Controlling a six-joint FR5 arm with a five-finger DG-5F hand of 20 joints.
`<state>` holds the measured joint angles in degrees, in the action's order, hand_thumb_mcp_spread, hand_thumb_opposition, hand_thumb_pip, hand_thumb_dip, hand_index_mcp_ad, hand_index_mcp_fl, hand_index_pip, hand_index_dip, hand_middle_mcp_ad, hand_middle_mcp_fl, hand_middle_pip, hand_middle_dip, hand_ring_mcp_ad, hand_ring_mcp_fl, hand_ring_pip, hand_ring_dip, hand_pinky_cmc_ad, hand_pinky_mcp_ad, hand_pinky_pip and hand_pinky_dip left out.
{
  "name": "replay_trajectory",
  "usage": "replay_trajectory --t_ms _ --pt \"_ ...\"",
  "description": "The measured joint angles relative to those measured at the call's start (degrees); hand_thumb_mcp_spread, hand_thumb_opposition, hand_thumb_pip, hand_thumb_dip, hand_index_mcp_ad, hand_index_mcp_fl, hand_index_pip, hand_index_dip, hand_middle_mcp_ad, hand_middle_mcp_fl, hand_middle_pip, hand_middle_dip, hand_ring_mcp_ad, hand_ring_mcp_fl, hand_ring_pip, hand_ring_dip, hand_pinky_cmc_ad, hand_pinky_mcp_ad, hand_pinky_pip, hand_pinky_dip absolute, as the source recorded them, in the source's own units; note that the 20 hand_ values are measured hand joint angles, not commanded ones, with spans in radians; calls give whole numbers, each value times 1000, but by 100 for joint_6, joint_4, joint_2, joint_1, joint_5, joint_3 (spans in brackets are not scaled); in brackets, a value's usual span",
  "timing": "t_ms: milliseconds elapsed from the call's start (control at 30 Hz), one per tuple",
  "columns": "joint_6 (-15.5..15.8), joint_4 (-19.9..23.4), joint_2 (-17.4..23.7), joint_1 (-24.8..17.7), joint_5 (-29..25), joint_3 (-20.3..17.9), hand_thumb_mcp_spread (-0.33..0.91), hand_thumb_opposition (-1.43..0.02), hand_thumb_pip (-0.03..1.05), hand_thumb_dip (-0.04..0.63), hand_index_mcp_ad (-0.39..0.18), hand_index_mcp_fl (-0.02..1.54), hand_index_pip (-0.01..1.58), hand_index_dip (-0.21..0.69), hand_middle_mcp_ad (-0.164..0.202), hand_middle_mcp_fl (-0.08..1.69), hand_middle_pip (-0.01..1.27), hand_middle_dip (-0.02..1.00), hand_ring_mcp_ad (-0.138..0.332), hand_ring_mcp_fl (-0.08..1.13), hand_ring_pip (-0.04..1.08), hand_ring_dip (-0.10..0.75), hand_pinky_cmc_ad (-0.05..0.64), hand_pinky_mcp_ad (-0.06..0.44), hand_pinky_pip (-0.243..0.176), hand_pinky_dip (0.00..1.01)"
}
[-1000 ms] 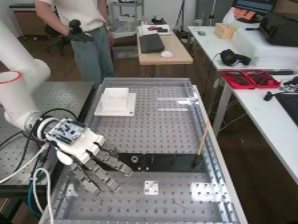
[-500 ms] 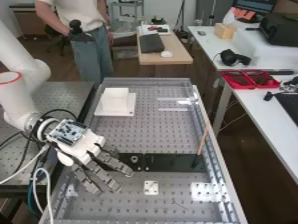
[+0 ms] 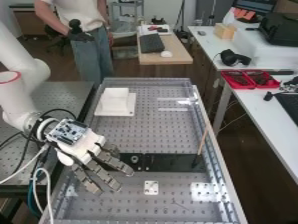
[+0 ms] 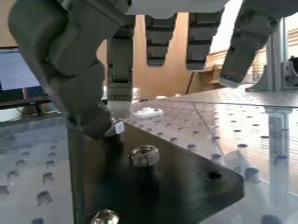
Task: Grab the larger nut and place it in the white container
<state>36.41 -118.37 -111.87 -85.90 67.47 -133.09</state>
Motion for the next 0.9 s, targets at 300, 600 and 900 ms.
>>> replay_trajectory --t_ms 300,600,900 --pt "125 -105 69 80 305 -4 340 -862 796 206 -168 37 1553 87 12 5 122 202 157 0 244 77 316 312 -124 763" --pt "326 -456 223 308 812 81 340 -862 796 206 -168 38 1553 87 10 5 122 202 150 0 244 77 316 309 -120 763" --pt "479 -653 267 550 1282 205 340 -862 796 206 -171 37 1553 87 10 9 122 202 150 0 246 77 316 312 -124 763"
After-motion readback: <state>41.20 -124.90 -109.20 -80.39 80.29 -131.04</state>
